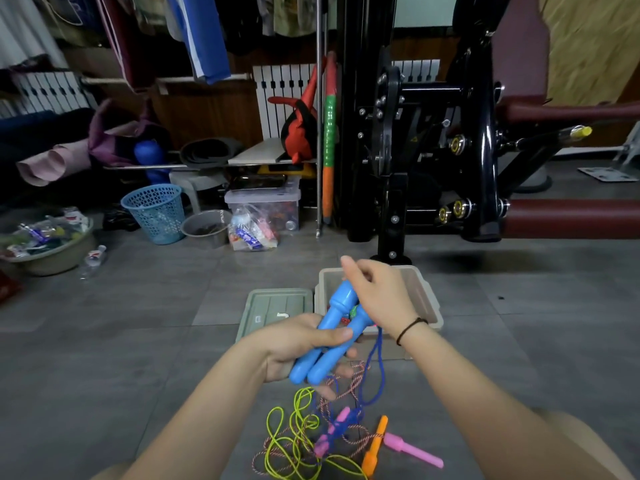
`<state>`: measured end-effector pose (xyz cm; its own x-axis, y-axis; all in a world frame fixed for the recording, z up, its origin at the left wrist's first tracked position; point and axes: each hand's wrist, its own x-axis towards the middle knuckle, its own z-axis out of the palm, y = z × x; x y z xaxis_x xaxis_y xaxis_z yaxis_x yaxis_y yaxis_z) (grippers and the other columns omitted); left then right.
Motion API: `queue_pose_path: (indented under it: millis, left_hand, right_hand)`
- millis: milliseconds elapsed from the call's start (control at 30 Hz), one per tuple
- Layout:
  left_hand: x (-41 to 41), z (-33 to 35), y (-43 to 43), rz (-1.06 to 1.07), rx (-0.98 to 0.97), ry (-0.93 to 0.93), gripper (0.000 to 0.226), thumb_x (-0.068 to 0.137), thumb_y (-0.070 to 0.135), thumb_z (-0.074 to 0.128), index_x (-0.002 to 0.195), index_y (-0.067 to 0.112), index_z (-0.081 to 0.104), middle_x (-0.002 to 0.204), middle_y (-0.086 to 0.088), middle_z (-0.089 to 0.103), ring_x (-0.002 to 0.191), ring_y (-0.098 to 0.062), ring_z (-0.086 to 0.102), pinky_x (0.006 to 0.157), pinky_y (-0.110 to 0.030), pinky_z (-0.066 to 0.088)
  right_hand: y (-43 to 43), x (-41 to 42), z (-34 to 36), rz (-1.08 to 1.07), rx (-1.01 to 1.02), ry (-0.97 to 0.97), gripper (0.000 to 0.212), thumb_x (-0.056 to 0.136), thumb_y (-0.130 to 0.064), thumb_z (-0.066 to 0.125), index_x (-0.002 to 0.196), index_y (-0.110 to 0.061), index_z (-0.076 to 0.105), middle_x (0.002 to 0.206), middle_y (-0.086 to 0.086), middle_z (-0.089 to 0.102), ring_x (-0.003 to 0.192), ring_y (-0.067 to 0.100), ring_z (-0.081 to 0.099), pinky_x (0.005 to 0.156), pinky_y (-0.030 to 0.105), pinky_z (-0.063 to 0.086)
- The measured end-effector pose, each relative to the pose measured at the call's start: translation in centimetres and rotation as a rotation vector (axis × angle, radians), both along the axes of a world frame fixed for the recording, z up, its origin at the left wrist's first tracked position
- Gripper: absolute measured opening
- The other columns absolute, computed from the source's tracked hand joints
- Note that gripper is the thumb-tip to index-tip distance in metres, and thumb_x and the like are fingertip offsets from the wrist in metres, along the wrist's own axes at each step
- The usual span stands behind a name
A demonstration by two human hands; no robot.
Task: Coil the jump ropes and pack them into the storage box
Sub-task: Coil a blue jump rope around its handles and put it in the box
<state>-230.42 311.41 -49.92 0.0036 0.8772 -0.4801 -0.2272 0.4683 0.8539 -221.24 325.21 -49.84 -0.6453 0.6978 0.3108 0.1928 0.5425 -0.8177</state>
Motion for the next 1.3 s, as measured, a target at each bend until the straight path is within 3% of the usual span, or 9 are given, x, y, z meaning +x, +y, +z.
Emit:
queue_pose_path:
  millis: [100,267,467,600,733,833,1000,1200,1300]
  left_hand:
    - [-0.1,-0.1,-0.2,-0.042,-0.033,0.035,0.038,0.085,0.03,0.063,0.115,0.007,0.06,0.079,-0.001,0.056,0.073,-0.02,0.065,0.054,-0.042,0.059]
    - [0.2,-0.7,-0.2,-0.061,-0.016,0.11,0.038,0.087,0.043,0.06,0.1,0.008,0.056,0.07,-0.001,0.052,0.058,-0.016,0.06,0.059,-0.033,0.057]
    - [0.2,-0.6,-0.4,-0.149,-0.015,0.048,0.028,0.084,0.025,0.065,0.103,0.006,0.056,0.072,-0.002,0.059,0.063,-0.02,0.063,0.059,-0.035,0.057]
    - [-0.5,0.1,-0.8,-0.245,-0.03,0.019,0.027,0.087,0.031,0.062,0.098,0.006,0.06,0.074,-0.007,0.066,0.064,-0.022,0.068,0.059,-0.033,0.058]
    - [0.0,-0.1,-0.8,-0.22,-0.07,-0.016,0.024,0.087,0.029,0.063,0.096,0.007,0.06,0.072,-0.008,0.064,0.062,-0.022,0.067,0.055,-0.031,0.057]
    - [0.5,-0.5,-0.3,0.007,-0.03,0.002,0.028,0.083,0.03,0.064,0.102,0.01,0.059,0.071,-0.007,0.064,0.058,-0.019,0.063,0.048,-0.028,0.054]
    - [0.6,-0.3,0.2,0.107,0.13,0.099,0.02,0.091,0.026,0.057,0.102,0.009,0.054,0.073,-0.005,0.062,0.046,-0.009,0.039,0.035,-0.014,0.025]
    - [-0.8,0.6,-0.1,0.107,0.16,0.045,0.034,0.085,0.026,0.056,0.11,0.002,0.054,0.068,-0.002,0.056,0.044,-0.005,0.035,0.034,-0.011,0.023]
    - [-1.7,1.4,-0.3,0.272,0.232,-0.122,0.031,0.085,0.025,0.053,0.106,0.002,0.058,0.065,-0.001,0.052,0.042,-0.003,0.033,0.033,-0.01,0.02]
  right_hand:
    - [0.5,0.3,0.2,-0.14,0.036,0.056,0.048,0.095,-0.038,0.048,0.057,-0.009,0.04,0.051,0.004,0.043,0.051,0.015,0.037,0.057,0.035,0.034]
    - [0.0,0.5,-0.6,0.203,0.019,-0.185,0.047,0.094,-0.054,0.038,0.07,-0.023,0.064,0.069,0.006,0.065,0.066,0.019,0.058,0.07,0.034,0.045]
    - [-0.2,0.8,-0.4,0.297,-0.001,-0.281,0.044,0.087,-0.055,0.051,0.064,-0.019,0.058,0.058,0.003,0.054,0.046,0.015,0.054,0.047,0.032,0.045]
    - [-0.4,1.0,-0.2,0.351,-0.079,-0.279,0.047,0.081,-0.064,0.048,0.066,-0.022,0.06,0.066,0.013,0.057,0.055,0.017,0.053,0.058,0.042,0.05]
    - [-0.9,1.0,-0.3,0.286,-0.055,-0.293,0.039,0.09,-0.045,0.053,0.064,-0.017,0.06,0.061,0.008,0.054,0.053,0.017,0.048,0.055,0.035,0.046]
    - [-0.4,1.2,0.4,0.094,0.004,-0.175,0.035,0.089,-0.031,0.055,0.057,-0.019,0.053,0.056,0.006,0.052,0.05,0.015,0.047,0.052,0.029,0.042]
    - [0.0,1.9,1.5,-0.034,-0.057,-0.074,0.032,0.092,-0.029,0.053,0.072,-0.004,0.057,0.05,-0.001,0.047,0.036,0.005,0.043,0.034,0.018,0.037]
    - [0.9,2.5,1.9,0.28,-0.598,0.219,0.053,0.091,-0.056,0.026,0.092,-0.015,0.061,0.076,-0.003,0.065,0.06,0.011,0.057,0.052,0.024,0.046]
    - [1.9,2.1,0.7,0.271,-0.588,0.115,0.038,0.099,-0.043,0.027,0.118,-0.022,0.053,0.082,-0.003,0.068,0.059,0.014,0.061,0.062,0.029,0.05]
